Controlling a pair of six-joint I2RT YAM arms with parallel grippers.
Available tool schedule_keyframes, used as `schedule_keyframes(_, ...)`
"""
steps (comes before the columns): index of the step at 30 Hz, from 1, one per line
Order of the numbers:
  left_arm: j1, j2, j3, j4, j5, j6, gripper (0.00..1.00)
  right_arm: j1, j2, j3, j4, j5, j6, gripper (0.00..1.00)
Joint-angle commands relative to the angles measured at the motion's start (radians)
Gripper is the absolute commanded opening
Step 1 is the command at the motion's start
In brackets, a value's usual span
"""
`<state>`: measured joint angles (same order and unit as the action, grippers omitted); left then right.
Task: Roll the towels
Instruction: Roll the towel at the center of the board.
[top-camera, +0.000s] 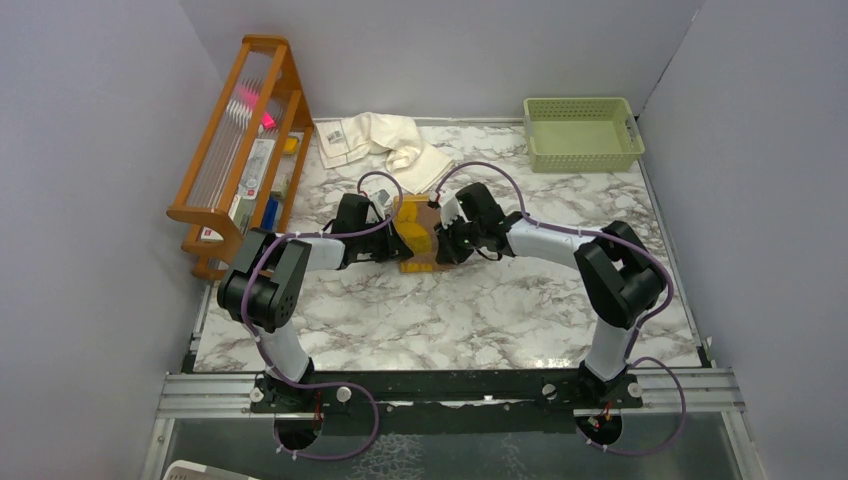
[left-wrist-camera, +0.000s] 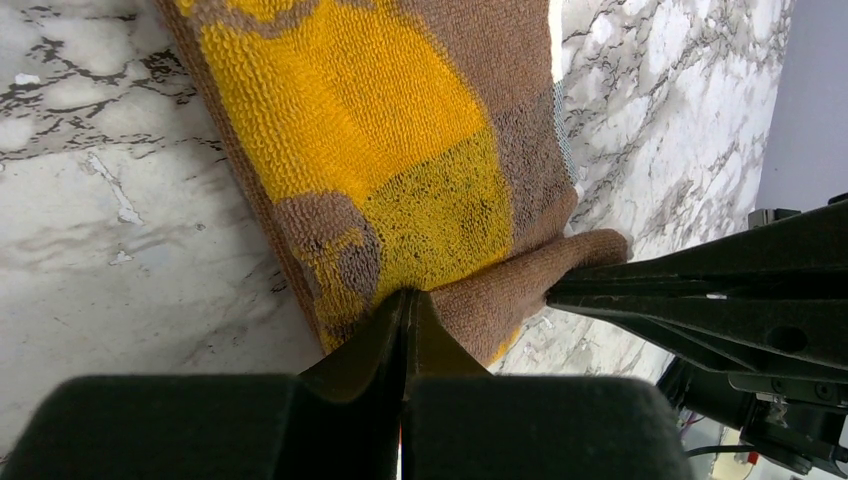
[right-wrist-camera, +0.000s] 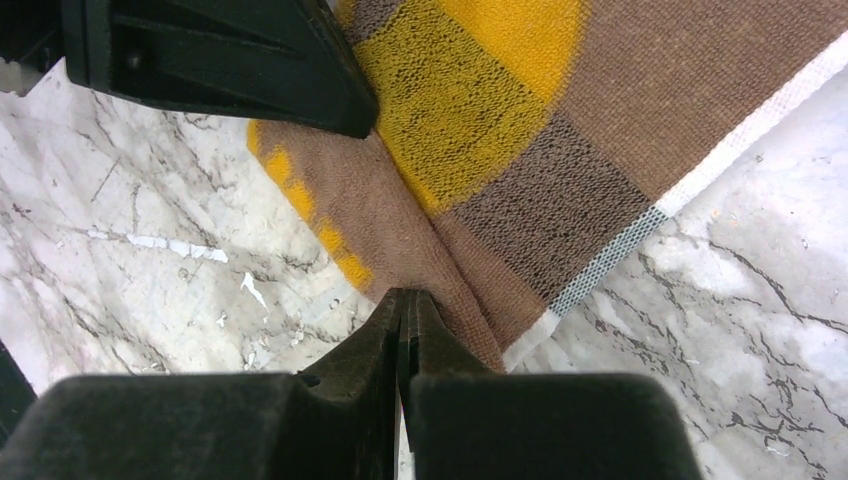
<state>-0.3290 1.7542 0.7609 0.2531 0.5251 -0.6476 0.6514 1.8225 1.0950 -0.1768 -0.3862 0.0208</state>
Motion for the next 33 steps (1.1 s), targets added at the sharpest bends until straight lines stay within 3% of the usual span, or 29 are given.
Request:
schedule_keyframes(1,0.007,0.004,-0.004,-0.093,-0.079,0.049,0.0,-0.019,0.036,0.024,0.044,0.026,-0.015,0.01)
schedule_keyframes(13,0.007,-0.037,0.029,-0.137,-0.081,0.064,0.0,-0.032,0.194,0.129,-0.036,0.001,0.003,0.01)
schedule_keyframes(18,0.01,-0.165,0.106,-0.268,-0.144,0.131,0.31,-0.035,0.213,0.132,-0.065,-0.011,0.031,0.01)
schedule_keyframes(21,0.014,-0.229,0.115,-0.288,-0.145,0.121,0.42,-0.035,0.216,0.135,-0.079,-0.017,0.036,0.01)
schedule_keyframes(26,0.01,-0.245,0.02,-0.147,-0.009,-0.006,0.38,-0.035,0.222,0.141,-0.095,-0.017,0.036,0.01)
schedule_keyframes(33,0.009,-0.136,-0.049,0.045,0.078,-0.108,0.27,-0.035,0.225,0.148,-0.095,-0.025,0.03,0.01)
